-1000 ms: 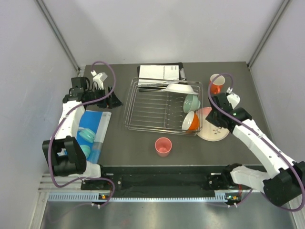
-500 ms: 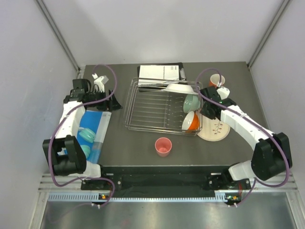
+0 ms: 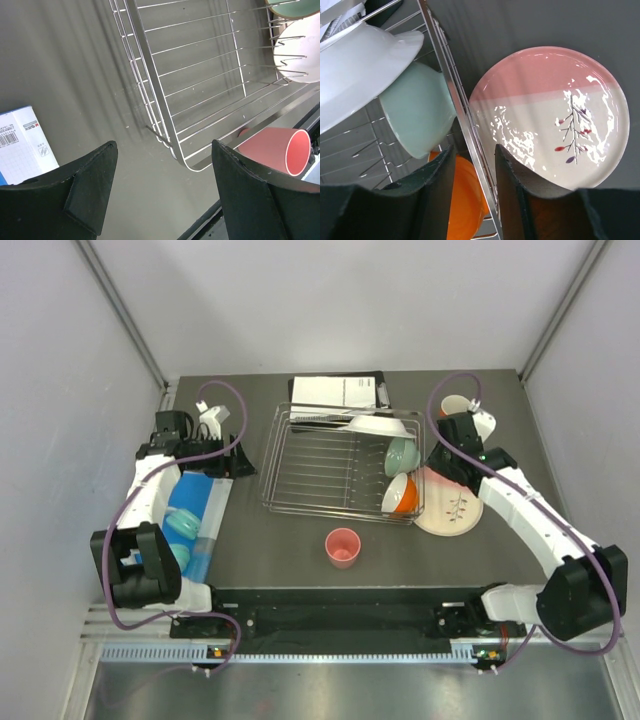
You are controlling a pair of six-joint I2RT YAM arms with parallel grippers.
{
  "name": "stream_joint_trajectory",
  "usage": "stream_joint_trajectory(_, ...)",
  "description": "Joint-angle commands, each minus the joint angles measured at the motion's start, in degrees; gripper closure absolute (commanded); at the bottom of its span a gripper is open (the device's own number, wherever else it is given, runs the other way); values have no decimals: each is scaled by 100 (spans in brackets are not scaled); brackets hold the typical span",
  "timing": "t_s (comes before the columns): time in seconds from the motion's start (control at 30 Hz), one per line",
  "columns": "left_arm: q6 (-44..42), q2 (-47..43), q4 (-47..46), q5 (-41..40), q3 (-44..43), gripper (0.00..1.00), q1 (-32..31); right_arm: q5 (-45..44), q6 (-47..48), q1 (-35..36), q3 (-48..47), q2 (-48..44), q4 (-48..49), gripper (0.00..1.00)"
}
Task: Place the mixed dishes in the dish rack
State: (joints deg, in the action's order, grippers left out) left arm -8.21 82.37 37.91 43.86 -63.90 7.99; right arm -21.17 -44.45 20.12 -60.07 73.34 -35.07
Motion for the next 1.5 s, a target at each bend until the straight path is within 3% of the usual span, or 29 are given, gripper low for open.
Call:
stream_joint_trajectory(0.0, 21, -107, -144, 114, 53, 20, 27, 280, 155, -34, 118, -136, 281, 62)
stream_joint_trajectory(0.37, 74, -116, -144, 123, -44, 20, 27, 728, 279, -26, 400, 233, 439, 67)
stream_joint_trajectory(0.47, 65, -133, -152, 123, -26, 20, 27, 737, 287, -26, 400, 347, 492, 75)
stream_joint_trajectory(0.6, 65, -125, -161, 114, -8, 20, 27, 649, 340, -96, 190, 593, 519, 100)
stream_joint_trajectory(1.17, 56, -72, -205, 53, -17, 20, 27, 1018, 753, -280, -1322, 2210, 686, 100)
stream_joint_trajectory(1.27, 4, -80, -118, -8, -122, 20, 36, 782, 674, -315, -1157, 2019, 493, 75)
stream_joint_trajectory(1.3, -14, -89, -65, -43, -158, 20, 27, 737, 674, -359, -1034, 1887, 510, 62)
stream_joint_trajectory(1.4, -102, -168, 93, -96, -342, 20, 36, 649, 551, -701, -393, 1149, 702, 40)
stream_joint_trajectory(1.47, -128, -195, 120, -105, -534, 20, 36, 640, 507, -1018, -33, 674, 747, 35)
